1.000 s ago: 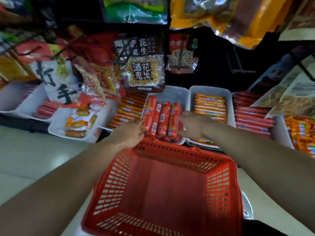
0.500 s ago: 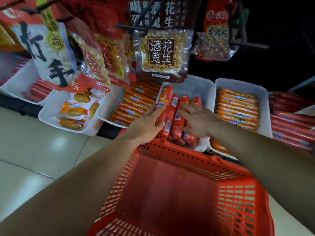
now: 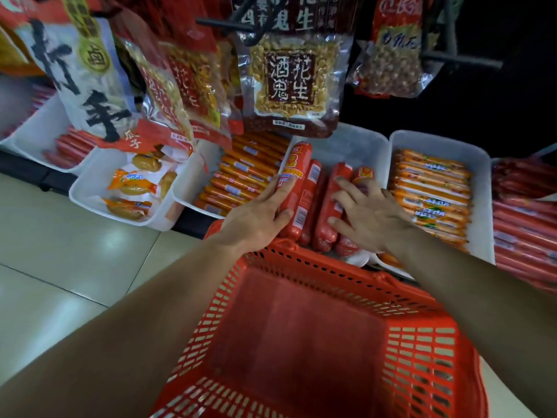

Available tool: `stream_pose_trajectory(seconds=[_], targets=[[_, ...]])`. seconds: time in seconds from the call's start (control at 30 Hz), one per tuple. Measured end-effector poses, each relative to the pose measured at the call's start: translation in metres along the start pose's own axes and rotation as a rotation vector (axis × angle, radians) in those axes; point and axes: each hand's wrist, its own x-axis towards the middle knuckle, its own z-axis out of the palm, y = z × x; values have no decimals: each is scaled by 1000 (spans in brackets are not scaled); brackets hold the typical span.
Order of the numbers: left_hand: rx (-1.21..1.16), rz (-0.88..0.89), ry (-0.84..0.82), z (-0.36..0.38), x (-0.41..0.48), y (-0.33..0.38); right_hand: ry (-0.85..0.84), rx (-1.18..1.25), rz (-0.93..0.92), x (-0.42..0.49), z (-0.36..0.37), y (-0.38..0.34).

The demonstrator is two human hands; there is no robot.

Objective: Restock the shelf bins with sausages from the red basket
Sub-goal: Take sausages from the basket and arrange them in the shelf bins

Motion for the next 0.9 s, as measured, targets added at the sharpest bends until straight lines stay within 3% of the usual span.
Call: stream_pose_trajectory(seconds=[0.27,0.47,0.67,0.9], targets=[[-82,-9,52,3,2,-1,22,-76,-6,16,-1,-13],[-95,31,97,7,5,-7,26,109,-148,21,6,-21],[-165,49,134,10,7,-11,17,-14,-164,25,1,-17],[-182,61,170,7,6,-13,20,24,-171,28,3,-16]])
